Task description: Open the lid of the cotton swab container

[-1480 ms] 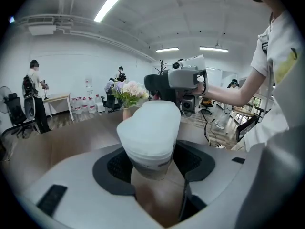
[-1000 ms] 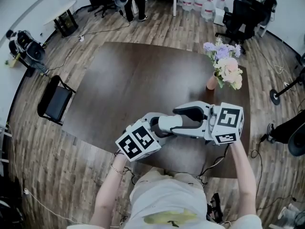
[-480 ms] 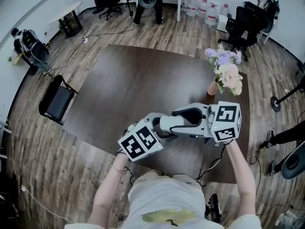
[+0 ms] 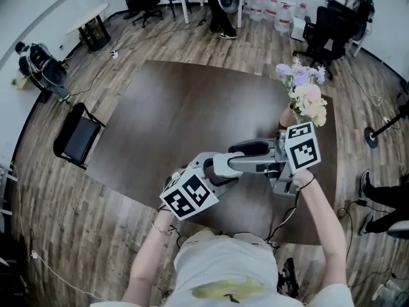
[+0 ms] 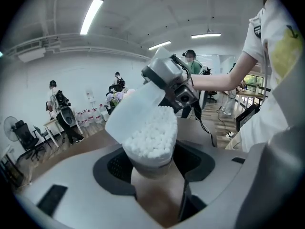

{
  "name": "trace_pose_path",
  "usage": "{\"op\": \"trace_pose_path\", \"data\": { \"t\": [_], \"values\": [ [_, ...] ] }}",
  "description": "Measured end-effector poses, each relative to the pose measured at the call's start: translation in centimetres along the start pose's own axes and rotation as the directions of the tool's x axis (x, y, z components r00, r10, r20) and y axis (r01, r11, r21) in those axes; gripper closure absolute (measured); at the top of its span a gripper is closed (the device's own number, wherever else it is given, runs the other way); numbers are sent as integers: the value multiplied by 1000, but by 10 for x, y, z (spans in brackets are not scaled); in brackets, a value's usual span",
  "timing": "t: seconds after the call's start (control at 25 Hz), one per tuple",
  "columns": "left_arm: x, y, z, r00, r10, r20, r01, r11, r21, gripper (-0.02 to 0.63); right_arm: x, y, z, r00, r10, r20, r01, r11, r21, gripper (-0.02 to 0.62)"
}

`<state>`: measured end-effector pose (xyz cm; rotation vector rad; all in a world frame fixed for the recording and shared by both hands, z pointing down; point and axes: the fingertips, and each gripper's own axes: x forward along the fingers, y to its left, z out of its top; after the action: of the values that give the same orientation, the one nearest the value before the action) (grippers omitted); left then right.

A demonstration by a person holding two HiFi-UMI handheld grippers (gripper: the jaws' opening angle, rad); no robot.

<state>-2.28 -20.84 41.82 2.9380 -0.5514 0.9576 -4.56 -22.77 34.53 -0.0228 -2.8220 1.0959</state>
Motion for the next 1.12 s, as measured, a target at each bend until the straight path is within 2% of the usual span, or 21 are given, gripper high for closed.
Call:
{"op": "trace_pose_path", "data": {
  "t": [0.12, 0.28, 0.44, 0.56, 0.68, 0.8, 1.12],
  "values": [
    [-2, 0, 1, 1000, 9, 23, -9, 1000, 17, 344, 0, -1, 4, 999, 45, 21, -47, 993, 108, 379],
    [-4, 0, 2, 999, 22, 43, -24, 999, 33, 344, 0, -5, 7, 995, 87, 53, -97, 967, 234, 382],
    [-4, 1, 4, 997, 42, 58, -45, 997, 56, 344, -2, -9, 11, 987, 132, 95, -158, 916, 370, 387],
    [-1, 1, 4, 997, 56, 60, -59, 996, 60, 345, -4, -12, 13, 979, 161, 126, -201, 876, 438, 387],
    [1, 1, 2, 997, 54, 61, -57, 997, 48, 345, -5, -15, 12, 976, 169, 135, -213, 859, 465, 387],
    [0, 0, 2, 996, 54, 66, -57, 997, 43, 347, -3, -15, 11, 975, 175, 140, -221, 857, 466, 387],
    [0, 1, -5, 993, 51, 106, -47, 998, -43, 348, -3, -16, 15, 978, 139, 156, -191, 899, 394, 385]
  ]
}}
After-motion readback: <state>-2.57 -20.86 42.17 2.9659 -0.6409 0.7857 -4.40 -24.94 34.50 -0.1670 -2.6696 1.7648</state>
